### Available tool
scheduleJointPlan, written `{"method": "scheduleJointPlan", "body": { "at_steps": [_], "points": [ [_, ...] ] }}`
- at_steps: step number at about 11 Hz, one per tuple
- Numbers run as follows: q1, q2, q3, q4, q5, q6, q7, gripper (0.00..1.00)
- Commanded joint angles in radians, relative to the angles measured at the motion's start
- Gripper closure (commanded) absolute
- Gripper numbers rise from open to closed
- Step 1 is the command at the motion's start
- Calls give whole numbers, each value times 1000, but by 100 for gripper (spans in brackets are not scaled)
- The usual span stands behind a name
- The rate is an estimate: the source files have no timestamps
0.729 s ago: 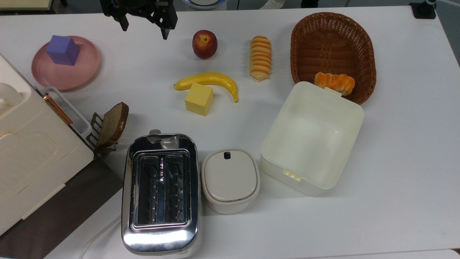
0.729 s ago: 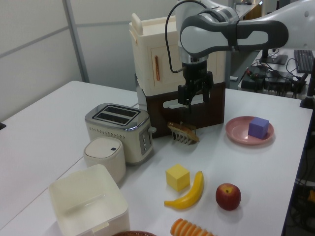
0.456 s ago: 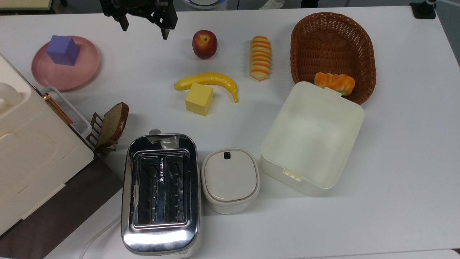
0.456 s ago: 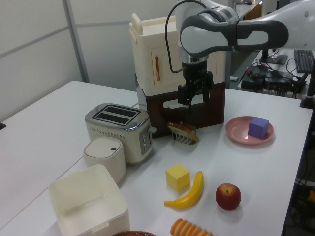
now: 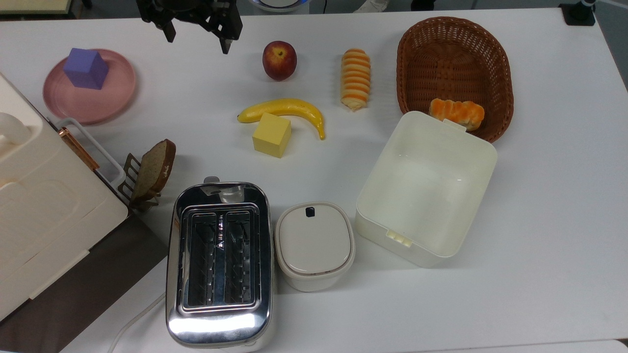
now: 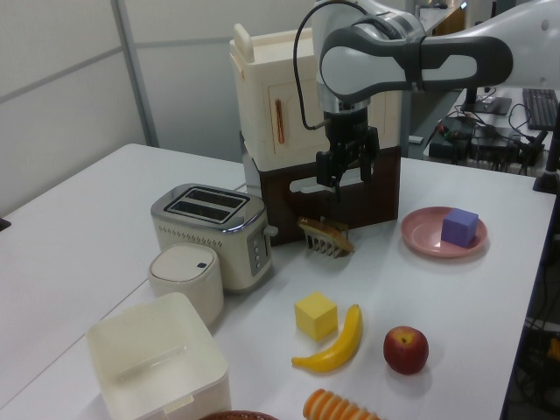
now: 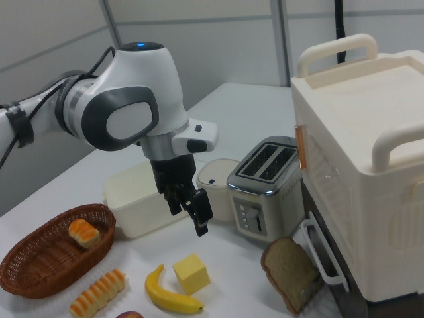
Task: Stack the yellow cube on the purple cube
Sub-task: 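Move the open gripper toward the yellow cube beside the banana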
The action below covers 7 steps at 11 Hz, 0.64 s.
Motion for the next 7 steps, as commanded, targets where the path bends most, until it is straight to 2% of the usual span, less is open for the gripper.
{"method": "scheduleJointPlan", "body": {
  "at_steps": [1,5,7],
  "points": [
    [7,-3,2,6,14,-29,11,0],
    [32,20,9,0,17,-18,33,0],
    [46,54,9,0,20,28,159,0]
  ]
}}
